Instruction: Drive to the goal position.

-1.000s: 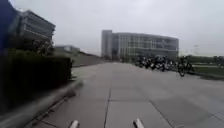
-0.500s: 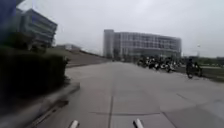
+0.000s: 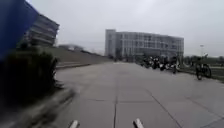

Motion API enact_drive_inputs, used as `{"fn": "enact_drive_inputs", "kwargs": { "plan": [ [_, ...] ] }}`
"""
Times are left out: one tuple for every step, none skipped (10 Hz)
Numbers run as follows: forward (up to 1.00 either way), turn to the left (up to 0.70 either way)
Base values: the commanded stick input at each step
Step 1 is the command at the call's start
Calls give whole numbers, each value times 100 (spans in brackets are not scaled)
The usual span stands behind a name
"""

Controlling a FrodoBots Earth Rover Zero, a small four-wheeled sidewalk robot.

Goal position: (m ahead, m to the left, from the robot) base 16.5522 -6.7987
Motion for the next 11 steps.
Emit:
{"fn": "enact_drive_inputs", "kwargs": {
  "plan": [
    [85,-3],
    [85,-4],
    [85,-4],
    [85,-3],
    [85,-3],
    [85,-3],
    [85,-3],
    [85,-3],
    [85,-3],
    [85,-3],
    [85,-2]
  ]
}}
